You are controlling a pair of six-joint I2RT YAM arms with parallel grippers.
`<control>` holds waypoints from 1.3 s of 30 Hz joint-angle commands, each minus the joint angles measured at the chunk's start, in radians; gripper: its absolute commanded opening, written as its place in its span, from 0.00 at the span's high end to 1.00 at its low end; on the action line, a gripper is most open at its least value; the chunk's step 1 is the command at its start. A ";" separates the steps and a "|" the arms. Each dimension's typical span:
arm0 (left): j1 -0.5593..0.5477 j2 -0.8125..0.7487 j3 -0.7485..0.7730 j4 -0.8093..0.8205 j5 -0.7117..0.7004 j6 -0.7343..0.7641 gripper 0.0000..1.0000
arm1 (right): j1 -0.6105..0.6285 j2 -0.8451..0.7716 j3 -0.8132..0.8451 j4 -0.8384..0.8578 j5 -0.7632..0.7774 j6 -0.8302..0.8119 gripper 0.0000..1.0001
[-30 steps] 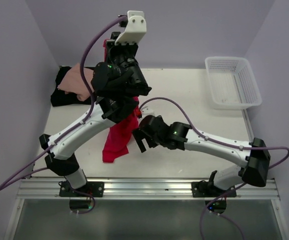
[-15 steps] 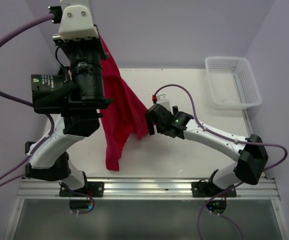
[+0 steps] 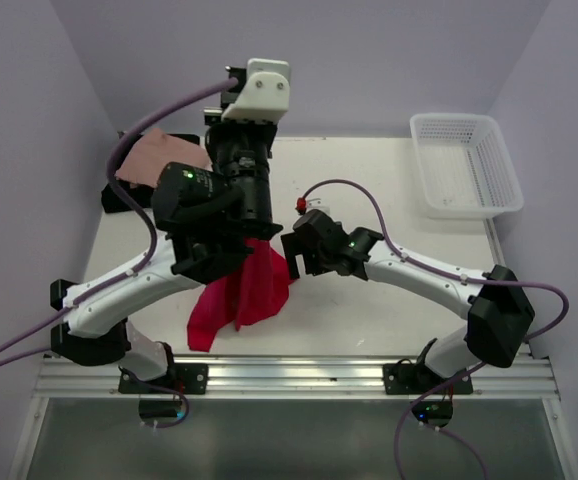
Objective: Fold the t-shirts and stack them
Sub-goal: Flatten the tshirt out
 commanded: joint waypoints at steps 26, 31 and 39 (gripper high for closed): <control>0.449 -0.019 -0.198 -0.289 0.035 -0.538 1.00 | 0.201 0.119 -0.051 0.290 -0.589 -0.051 0.21; 0.466 -0.061 -0.272 -0.328 0.033 -0.595 1.00 | 0.223 0.260 0.052 0.274 -0.568 -0.065 0.25; 0.494 -0.129 -0.350 -0.411 0.047 -0.687 1.00 | 0.258 0.435 0.261 0.179 -0.526 -0.133 0.34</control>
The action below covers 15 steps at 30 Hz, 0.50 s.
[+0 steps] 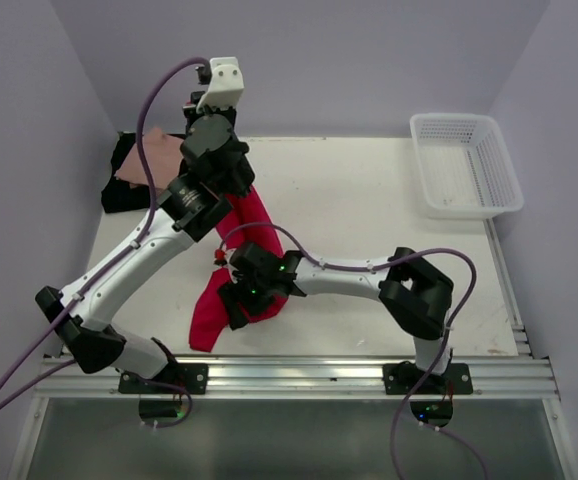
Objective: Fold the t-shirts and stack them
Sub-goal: Flatten the tshirt out
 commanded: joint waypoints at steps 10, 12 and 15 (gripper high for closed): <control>0.029 -0.112 -0.054 -0.067 0.021 -0.119 1.00 | 0.048 0.171 0.252 -0.158 0.137 -0.092 0.40; 0.031 -0.125 -0.060 -0.069 0.024 -0.120 1.00 | 0.049 0.167 0.237 -0.165 0.165 -0.081 0.41; 0.037 -0.139 -0.068 -0.079 0.028 -0.134 1.00 | 0.049 0.148 0.217 -0.188 0.241 -0.072 0.44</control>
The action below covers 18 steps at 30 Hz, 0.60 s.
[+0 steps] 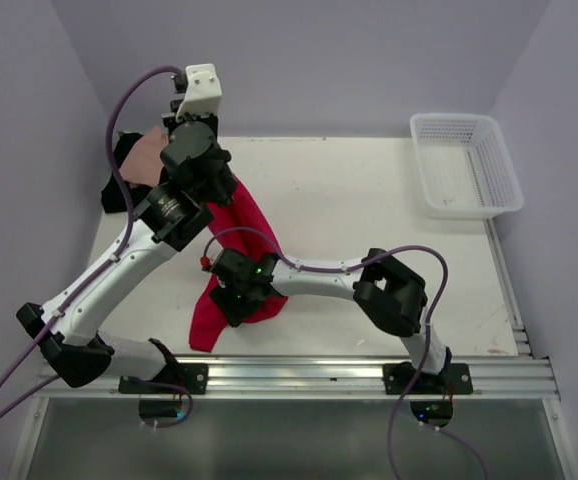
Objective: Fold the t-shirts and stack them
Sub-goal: Flatten the tshirt out
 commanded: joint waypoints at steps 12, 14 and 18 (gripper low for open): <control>0.016 -0.058 -0.017 -0.057 0.027 -0.097 1.00 | 0.000 0.041 -0.025 -0.033 0.137 0.008 0.61; 0.017 -0.066 -0.018 -0.057 0.028 -0.094 1.00 | 0.000 0.053 -0.029 -0.030 0.139 0.014 0.73; 0.016 -0.075 -0.023 -0.060 0.027 -0.091 1.00 | 0.000 0.046 -0.058 -0.019 0.143 0.031 1.00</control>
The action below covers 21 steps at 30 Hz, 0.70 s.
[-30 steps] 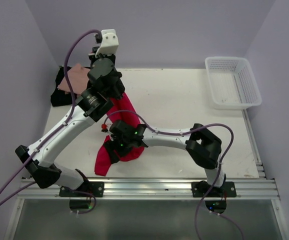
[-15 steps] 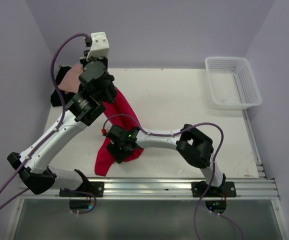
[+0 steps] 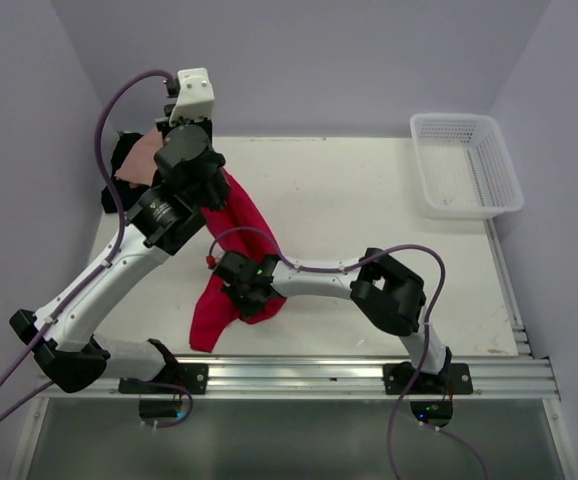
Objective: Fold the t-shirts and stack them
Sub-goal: Flatten the tshirt out
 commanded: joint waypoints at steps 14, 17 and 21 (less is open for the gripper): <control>0.007 -0.076 -0.063 -0.030 0.011 -0.051 1.00 | 0.000 -0.394 -0.076 -0.216 0.439 0.069 1.00; 0.007 -0.096 -0.079 -0.060 0.008 -0.060 1.00 | -0.012 -0.475 -0.035 -0.301 0.600 0.094 1.00; 0.007 -0.133 -0.085 -0.094 0.000 -0.068 1.00 | -0.040 -0.567 0.044 -0.454 0.834 0.157 1.00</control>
